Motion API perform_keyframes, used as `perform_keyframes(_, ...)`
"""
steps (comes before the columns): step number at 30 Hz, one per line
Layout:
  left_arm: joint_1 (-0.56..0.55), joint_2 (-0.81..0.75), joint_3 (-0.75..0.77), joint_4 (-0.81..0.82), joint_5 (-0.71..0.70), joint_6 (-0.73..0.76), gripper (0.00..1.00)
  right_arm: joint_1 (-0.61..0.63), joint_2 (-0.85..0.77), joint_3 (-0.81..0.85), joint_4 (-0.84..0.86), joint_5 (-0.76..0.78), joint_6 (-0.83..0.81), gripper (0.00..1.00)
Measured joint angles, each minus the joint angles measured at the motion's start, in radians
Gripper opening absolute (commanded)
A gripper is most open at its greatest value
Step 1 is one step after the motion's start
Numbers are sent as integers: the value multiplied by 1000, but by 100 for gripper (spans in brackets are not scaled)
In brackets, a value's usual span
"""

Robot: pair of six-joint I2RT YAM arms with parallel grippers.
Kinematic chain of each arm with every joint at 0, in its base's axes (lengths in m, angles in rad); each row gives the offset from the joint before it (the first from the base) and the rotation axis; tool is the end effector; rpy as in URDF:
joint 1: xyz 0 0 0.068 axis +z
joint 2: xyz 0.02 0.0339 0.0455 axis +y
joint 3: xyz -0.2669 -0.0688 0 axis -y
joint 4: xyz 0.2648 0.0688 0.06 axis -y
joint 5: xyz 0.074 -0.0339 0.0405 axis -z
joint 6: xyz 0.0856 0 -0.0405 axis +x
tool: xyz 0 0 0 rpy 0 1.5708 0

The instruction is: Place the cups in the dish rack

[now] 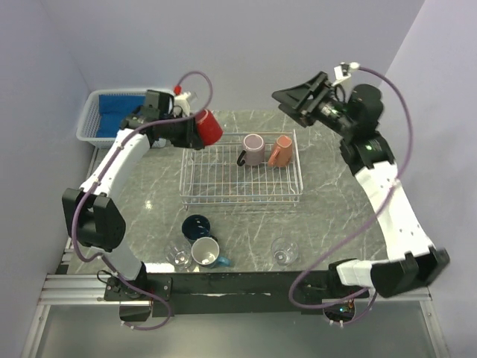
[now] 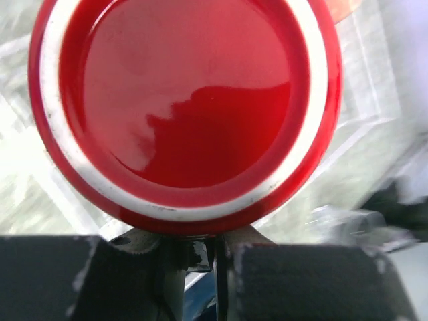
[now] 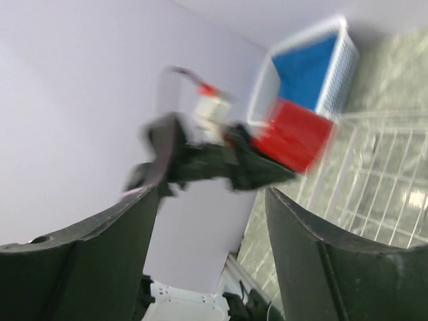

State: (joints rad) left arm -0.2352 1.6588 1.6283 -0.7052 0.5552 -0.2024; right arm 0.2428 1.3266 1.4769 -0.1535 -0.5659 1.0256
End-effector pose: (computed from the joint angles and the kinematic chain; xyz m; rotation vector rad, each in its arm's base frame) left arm 0.3967 -0.1415 0.3328 0.3289 2.2983 -0.8625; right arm 0.3331 0.1298 0.4710 0.1928 1.7570 1.4003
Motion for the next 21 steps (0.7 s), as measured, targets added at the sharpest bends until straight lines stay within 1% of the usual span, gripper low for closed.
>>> perform_keyframes(3,-48,15,-35,-46,-117,81,1,-24,-101,-20,-15,0,-23,81)
perform_keyframes(7,-111,59,-35,-56,-196,143,1,-41,-179,-79,-37,-3,-40,82)
perform_keyframes(14,-179,163,-36,-21,-287,212,1,-68,-187,-146,-114,-3,-67,82)
perform_keyframes(21,-187,275,-36,37,-360,240,1,-84,-211,-157,-146,-3,-88,85)
